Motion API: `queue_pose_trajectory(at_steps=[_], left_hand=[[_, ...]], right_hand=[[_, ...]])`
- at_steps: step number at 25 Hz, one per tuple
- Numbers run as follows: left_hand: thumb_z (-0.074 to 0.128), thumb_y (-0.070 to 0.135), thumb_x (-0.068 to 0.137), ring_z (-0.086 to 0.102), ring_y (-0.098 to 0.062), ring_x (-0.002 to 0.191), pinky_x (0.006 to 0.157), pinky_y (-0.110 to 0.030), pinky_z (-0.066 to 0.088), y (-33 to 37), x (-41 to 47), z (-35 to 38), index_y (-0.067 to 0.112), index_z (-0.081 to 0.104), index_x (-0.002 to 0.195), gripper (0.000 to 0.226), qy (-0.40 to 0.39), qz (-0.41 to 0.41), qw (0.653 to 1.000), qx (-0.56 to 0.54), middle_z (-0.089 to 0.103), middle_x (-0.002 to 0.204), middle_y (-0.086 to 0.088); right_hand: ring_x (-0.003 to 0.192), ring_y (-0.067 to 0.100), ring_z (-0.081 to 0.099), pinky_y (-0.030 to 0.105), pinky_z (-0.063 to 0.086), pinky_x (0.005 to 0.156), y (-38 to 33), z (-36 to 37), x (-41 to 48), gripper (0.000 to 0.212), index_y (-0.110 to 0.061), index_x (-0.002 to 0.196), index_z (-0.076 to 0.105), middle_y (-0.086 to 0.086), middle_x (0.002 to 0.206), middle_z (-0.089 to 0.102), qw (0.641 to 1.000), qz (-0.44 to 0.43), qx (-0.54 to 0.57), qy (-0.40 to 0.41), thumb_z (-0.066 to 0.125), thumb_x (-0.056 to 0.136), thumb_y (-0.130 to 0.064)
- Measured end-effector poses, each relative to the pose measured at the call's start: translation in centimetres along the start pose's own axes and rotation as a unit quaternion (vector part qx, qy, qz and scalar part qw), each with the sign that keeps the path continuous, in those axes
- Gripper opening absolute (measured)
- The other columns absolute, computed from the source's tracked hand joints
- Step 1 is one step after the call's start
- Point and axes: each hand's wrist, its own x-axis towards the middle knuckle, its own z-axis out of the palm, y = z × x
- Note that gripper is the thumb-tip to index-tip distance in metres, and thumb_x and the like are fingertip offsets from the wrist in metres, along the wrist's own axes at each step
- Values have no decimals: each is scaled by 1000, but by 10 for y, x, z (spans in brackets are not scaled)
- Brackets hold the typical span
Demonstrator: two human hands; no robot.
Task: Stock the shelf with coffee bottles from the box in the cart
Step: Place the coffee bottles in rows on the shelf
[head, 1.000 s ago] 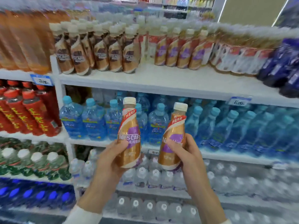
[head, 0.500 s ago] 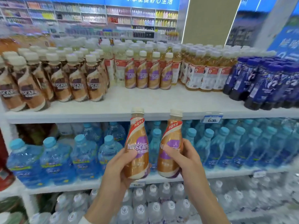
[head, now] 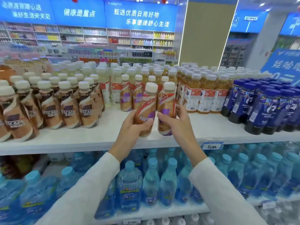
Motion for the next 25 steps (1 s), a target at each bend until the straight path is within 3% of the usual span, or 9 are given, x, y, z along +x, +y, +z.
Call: queue_pose_trajectory(at_steps=[5,10,12,15,18,22,25], left_hand=[[79,22,87,69,-2,103,78,-18,56,-27,25,0,37,63,118,38,23,-19,998,50,75,110,18],[78,28,88,66,1,107,86,-19,55,-34,24,1,34,56,127,46,49,-32,995,85,70,122,13],[82,33,84,59,10,111,93,-16,49,-34,19,1,36,48,133,59,62,-23,987,145,61,128,21],[92,43,67,52,10,113,82,-7,39,-38,13,5,40,42,131,81,129,-1,960,250,52,123,25],[95,46,60,63,6,95,65,-7,48,-37,13,9,42,47,112,71,169,-9,953,252,59,110,24],[94,24,68,67,3,102,89,-18,55,-37,20,4,39,54,113,61,104,-14,975,198,66,117,18],[92,27,72,64,12,100,85,-13,56,-39,16,9,38,55,119,61,117,-3,971,209,65,112,26]], right_hand=[[101,6,70,26,56,82,36,-27,31,53,-34,118,57,-12,112,71,998,3,9,-54,86,75,-21],[102,6,69,20,58,70,45,-37,33,63,-32,125,54,-15,110,72,996,7,18,-88,87,71,-34],[106,2,66,21,57,77,47,-43,30,72,-34,127,51,-17,116,67,997,6,-10,-80,92,68,-36],[106,-2,61,18,50,82,48,-43,23,85,-33,129,45,-20,120,59,993,-1,-115,-29,93,60,-50],[99,-4,60,13,47,73,51,-37,21,75,-33,122,48,-20,112,60,988,-9,-155,-10,93,64,-43],[105,-4,61,13,52,76,48,-40,28,62,-36,119,52,-23,112,63,987,-2,-145,-74,91,72,-28],[104,-9,60,9,51,77,48,-40,24,65,-38,122,53,-26,113,63,986,-20,-151,-63,91,70,-36]])
